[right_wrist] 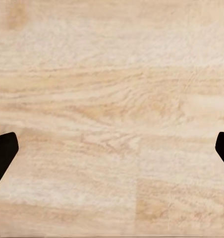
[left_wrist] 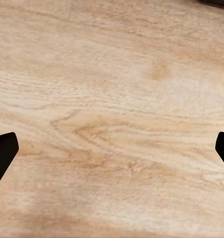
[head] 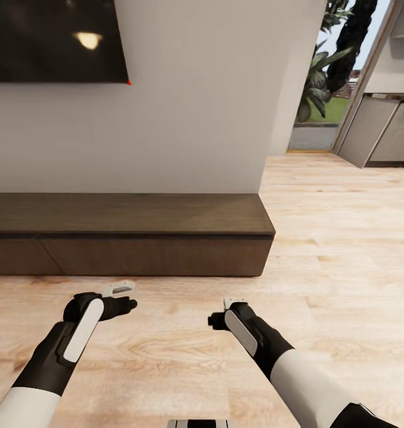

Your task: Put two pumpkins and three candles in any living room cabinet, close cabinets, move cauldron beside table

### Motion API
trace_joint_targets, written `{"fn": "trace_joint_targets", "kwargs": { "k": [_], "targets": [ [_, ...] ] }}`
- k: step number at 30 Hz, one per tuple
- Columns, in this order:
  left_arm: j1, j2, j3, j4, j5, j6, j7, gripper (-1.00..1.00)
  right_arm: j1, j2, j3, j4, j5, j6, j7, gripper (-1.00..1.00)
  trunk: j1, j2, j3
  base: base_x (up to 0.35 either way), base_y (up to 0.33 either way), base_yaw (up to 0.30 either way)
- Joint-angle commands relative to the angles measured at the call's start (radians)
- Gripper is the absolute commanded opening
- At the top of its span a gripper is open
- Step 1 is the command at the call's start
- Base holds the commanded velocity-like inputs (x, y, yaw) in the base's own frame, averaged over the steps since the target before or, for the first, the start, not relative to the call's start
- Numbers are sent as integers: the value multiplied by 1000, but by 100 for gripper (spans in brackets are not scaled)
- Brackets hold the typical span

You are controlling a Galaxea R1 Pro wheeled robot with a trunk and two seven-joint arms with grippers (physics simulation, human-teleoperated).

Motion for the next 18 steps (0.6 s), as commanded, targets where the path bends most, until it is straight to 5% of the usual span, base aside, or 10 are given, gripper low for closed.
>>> {"fn": "trace_joint_targets", "kwargs": {
  "k": [1, 6, 18],
  "targets": [
    [-1, 1, -2, -1, 10, 2, 10, 100, -1, -1, 4, -2, -13, 3, -10, 100, -1, 0, 3, 0, 0, 0],
    [-1, 1, -2, 3, 10, 2, 10, 100, -1, -5, 2, -3, -67, 10, -10, 100, -3, 1, 22, 0, 0, 0],
    [-2, -14, -2, 101, 5, -5, 15, 100, -1, -10, -28, -3, -99, 47, -5, 100, -8, 4, 69, 0, 0, 0]
  ]
}}
